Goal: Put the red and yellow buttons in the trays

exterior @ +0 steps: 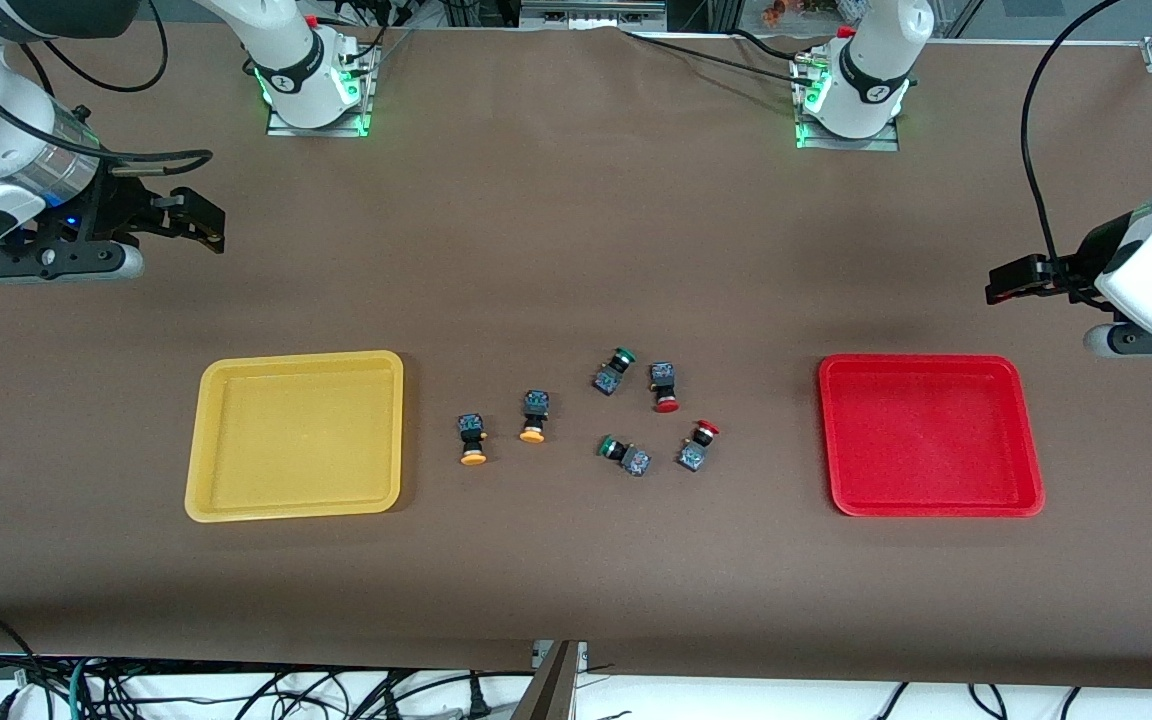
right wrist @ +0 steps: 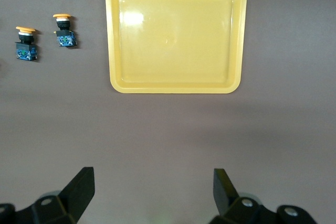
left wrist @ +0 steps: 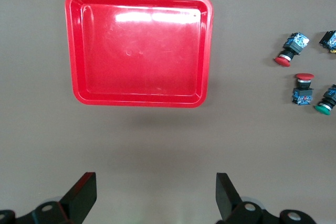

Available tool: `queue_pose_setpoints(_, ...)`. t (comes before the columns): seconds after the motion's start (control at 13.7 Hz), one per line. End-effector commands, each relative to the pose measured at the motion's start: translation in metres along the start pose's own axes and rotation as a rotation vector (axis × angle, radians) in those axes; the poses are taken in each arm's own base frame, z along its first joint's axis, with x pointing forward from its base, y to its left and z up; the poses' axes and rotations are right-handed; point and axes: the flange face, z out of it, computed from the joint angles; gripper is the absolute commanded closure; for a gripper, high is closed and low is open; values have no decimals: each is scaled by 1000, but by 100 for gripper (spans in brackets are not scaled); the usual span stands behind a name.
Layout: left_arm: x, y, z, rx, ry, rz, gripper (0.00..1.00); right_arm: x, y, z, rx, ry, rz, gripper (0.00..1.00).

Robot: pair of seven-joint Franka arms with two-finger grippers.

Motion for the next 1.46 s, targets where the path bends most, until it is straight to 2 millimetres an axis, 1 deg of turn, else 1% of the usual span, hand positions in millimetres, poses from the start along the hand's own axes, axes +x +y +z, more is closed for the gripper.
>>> queue_pose_setpoints(0.0,4,1,-5,-33,7,7,0,-5,3,-2,2,5,-6,0)
queue_pose_setpoints(0.29,4,0,-5,-32,7,7,0,-5,3,-2,7,6,-27,0)
queue_pose_setpoints(0.44,3,0,-6,-32,9,7,0,-5,1,-2,47,8,-54,0)
queue_pose_setpoints(0.73,3,0,-6,-32,10,7,0,-2,-2,7,46,-7,-84,0)
queue_pose_setpoints(1.02,4,0,-5,-32,9,7,0,-4,-1,5,47,-1,-86,0)
queue_pose_setpoints(1.39,4,0,-5,-32,9,7,0,-3,-2,7,47,-2,-87,0)
